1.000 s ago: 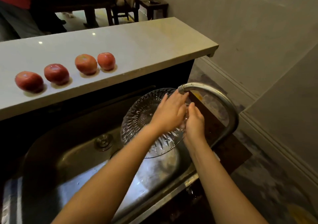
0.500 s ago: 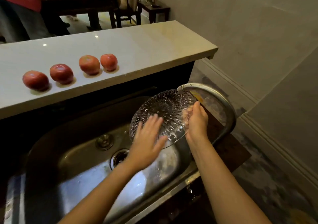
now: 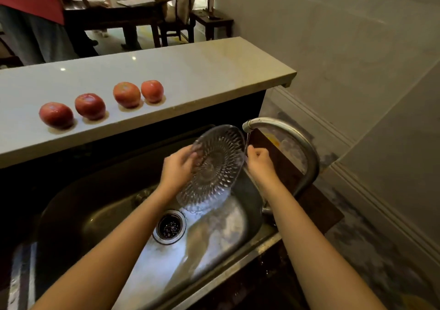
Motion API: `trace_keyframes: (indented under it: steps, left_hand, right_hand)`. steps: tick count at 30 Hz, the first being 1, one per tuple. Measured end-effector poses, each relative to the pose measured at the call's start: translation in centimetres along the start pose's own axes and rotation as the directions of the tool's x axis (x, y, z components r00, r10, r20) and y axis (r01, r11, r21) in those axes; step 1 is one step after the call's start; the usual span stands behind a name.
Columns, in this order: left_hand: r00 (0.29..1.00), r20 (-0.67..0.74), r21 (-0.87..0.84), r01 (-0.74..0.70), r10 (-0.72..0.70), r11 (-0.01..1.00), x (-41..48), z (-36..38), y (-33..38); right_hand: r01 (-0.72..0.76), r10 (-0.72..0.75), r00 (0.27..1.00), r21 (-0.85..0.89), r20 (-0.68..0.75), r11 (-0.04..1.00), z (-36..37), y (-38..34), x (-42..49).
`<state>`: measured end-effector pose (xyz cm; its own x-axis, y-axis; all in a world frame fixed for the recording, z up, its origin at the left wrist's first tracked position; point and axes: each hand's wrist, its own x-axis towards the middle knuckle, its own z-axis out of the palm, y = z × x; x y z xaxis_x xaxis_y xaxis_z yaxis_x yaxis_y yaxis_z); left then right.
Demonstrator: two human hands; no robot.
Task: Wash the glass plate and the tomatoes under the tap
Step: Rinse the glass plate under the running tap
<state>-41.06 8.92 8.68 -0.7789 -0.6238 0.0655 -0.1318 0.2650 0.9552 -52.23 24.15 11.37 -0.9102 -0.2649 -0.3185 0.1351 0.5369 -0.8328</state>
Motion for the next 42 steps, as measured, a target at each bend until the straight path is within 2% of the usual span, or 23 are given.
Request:
trace_keyframes:
  steps: [2, 5, 8, 11, 12, 13, 14, 15, 16, 17, 18, 20, 22, 25, 28, 29, 32, 35, 39, 42]
  left_hand:
    - [0.97, 0.034, -0.344, 0.238, -0.241, 0.908, 0.2, -0.8, -1.3]
    - [0.922, 0.115, -0.56, 0.367, -0.369, 0.743, 0.2, -1.9, -2.7]
    - [0.877, 0.18, -0.65, 0.446, -0.445, 0.615, 0.5, -2.4, -3.3]
    - [0.841, 0.171, -0.627, 0.495, -0.513, 0.601, 0.6, -1.8, -3.3]
    - [0.836, 0.115, -0.575, 0.496, -0.536, 0.651, 0.8, -1.3, -3.4]
    - [0.84, 0.015, -0.428, 0.495, -0.542, 0.756, 0.9, -0.7, -3.5]
    - [0.867, -0.105, -0.135, 0.473, -0.488, 0.871, 0.9, 0.0, -3.5]
    - [0.912, -0.173, 0.218, 0.404, -0.373, 0.888, 0.7, 0.8, -3.6]
    - [0.957, -0.171, 0.491, 0.289, -0.234, 0.822, 0.2, 1.6, -3.6]
    - [0.987, -0.102, 0.648, 0.161, -0.124, 0.745, -0.6, 2.5, -3.5]
    - [0.998, 0.013, 0.723, 0.031, -0.059, 0.69, -1.3, 3.6, -3.2]
    - [0.962, 0.272, 0.683, -0.206, 0.018, 0.701, -2.8, 6.2, -2.4]
    - [0.902, 0.416, 0.61, -0.374, 0.12, 0.699, -3.1, 8.6, -1.4]
    - [0.873, 0.424, 0.641, -0.478, 0.242, 0.6, -0.6, 9.9, 0.6]
    - [0.832, 0.471, 0.597, -0.546, 0.293, 0.588, 2.1, 10.2, 2.2]
    - [0.831, 0.468, 0.59, -0.547, 0.302, 0.593, 3.0, 10.2, 2.4]
    - [0.896, 0.351, 0.641, -0.441, 0.271, 0.629, 6.8, 9.0, 2.6]
    - [0.917, 0.334, 0.725, -0.397, 0.216, 0.563, 9.0, 6.9, 1.8]
    - [0.932, 0.323, 0.73, -0.357, 0.165, 0.584, 6.8, 4.5, -0.2]
    - [0.946, 0.324, 0.73, -0.262, 0.018, 0.631, 2.2, 2.9, -2.0]
  right_hand:
    - [-0.08, 0.078, 0.997, -0.214, -0.018, 0.974, 0.4, 1.4, 0.3]
    - [-0.125, 0.146, 0.988, -0.302, 0.047, 0.945, 1.2, 2.7, 0.4]
    - [-0.107, 0.094, 0.993, -0.204, -0.071, 0.973, 0.8, 3.4, 1.0]
    - [-0.059, 0.061, 0.993, 0.028, -0.098, 0.998, 0.3, 3.6, 1.1]
    - [-0.031, 0.041, 0.993, 0.082, -0.114, 0.996, 0.2, 3.7, 1.0]
    - [-0.003, 0.02, 0.989, 0.112, -0.144, 0.994, 0.2, 3.6, 0.9]
    - [0.023, 0.001, 0.984, 0.133, -0.18, 0.991, 0.0, 3.5, 0.7]
    - [0.048, -0.016, 0.975, 0.14, -0.22, 0.989, -0.2, 3.4, 0.5]
    - [0.069, -0.032, 0.965, 0.133, -0.259, 0.989, -0.4, 3.2, 0.3]
    - [0.085, -0.048, 0.955, 0.118, -0.291, 0.989, -0.7, 2.9, 0.2]
    - [0.1, -0.063, 0.948, 0.104, -0.312, 0.989, -0.9, 2.7, 0.1]
    - [0.127, -0.093, 0.943, 0.086, -0.319, 0.988, -1.2, 2.4, -0.3]
    - [0.134, -0.106, 0.957, 0.089, -0.271, 0.987, -1.1, 2.5, -0.7]
    - [0.14, -0.106, 0.962, 0.12, -0.252, 0.983, -1.0, 2.4, -1.4]
    - [0.184, -0.13, 0.937, 0.139, -0.325, 0.973, -1.5, 1.9, -1.4]
    - [0.196, -0.142, 0.93, 0.13, -0.34, 0.972, -1.6, 1.7, -1.5]
    - [0.229, -0.198, 0.915, 0.048, -0.352, 0.972, -1.6, 1.5, -1.7]
    - [0.222, -0.196, 0.913, 0.033, -0.358, 0.974, -0.9, 1.6, -2.1]
    - [0.177, -0.127, 0.928, 0.114, -0.351, 0.978, 0.0, 1.3, -2.1]
    - [0.162, -0.083, 0.914, 0.171, -0.397, 0.972, -0.5, 1.0, -1.8]
